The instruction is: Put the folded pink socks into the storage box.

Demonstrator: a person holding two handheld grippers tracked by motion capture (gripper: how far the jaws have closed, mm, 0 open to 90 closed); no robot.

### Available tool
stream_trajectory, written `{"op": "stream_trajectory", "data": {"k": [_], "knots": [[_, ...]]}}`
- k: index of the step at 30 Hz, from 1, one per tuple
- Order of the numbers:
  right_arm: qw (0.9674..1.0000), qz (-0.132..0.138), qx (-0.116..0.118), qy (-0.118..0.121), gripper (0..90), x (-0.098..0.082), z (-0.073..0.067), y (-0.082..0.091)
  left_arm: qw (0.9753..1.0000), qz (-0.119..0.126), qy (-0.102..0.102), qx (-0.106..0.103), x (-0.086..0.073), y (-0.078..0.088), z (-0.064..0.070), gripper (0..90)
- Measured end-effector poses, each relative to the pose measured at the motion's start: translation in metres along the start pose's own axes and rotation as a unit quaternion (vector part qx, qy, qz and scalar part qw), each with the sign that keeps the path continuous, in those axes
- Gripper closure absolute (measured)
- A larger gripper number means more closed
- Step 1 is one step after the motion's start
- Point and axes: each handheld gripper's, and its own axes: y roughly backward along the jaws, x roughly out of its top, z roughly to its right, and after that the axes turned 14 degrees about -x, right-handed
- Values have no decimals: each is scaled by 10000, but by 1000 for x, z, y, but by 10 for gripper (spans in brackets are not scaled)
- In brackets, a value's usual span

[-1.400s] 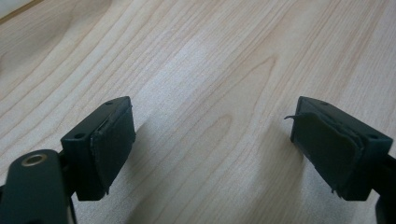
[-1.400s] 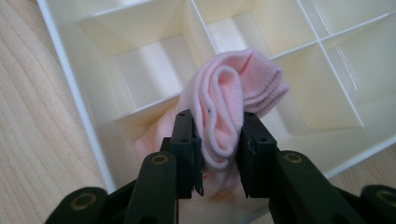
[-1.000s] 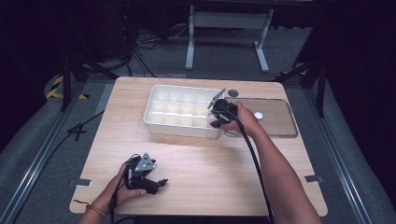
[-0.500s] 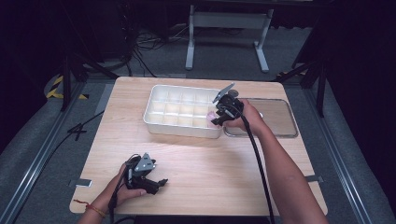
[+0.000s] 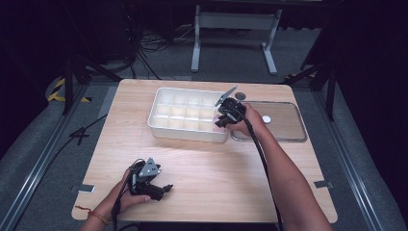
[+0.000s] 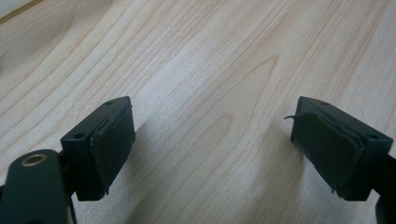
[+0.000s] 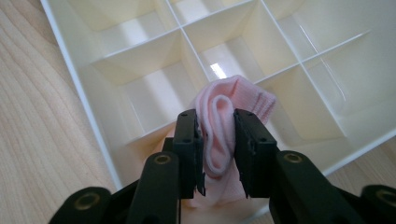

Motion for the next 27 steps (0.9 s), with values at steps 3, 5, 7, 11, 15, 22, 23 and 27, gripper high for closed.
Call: {"op": "stream_trajectory", "data": {"k": [3,5,7,11,15,22,23,27], "knots": [[10000,-22,3,85,763,0,-1,0,10000,-2,-3,-1,0,0,0,139],[9999,-88,13,110,770,0,-2,-1,10000,0,-1,-1,0,0,0,139],[9997,-150,43,167,774,0,-3,-2,10000,-1,-4,1,0,0,0,139],[9994,-239,21,232,779,0,-4,-5,10000,1,-2,-1,0,0,0,139],[9987,-406,115,284,783,-2,-5,-11,10000,-6,-7,1,0,0,0,139],[9979,-518,268,265,786,-3,-4,-15,10000,-6,0,-5,0,0,0,139],[9979,-526,293,256,786,-3,-3,-17,10000,-18,-15,0,0,0,0,139],[9975,-577,365,188,788,-4,-2,-21,10000,-21,-22,3,0,0,0,139]]}}
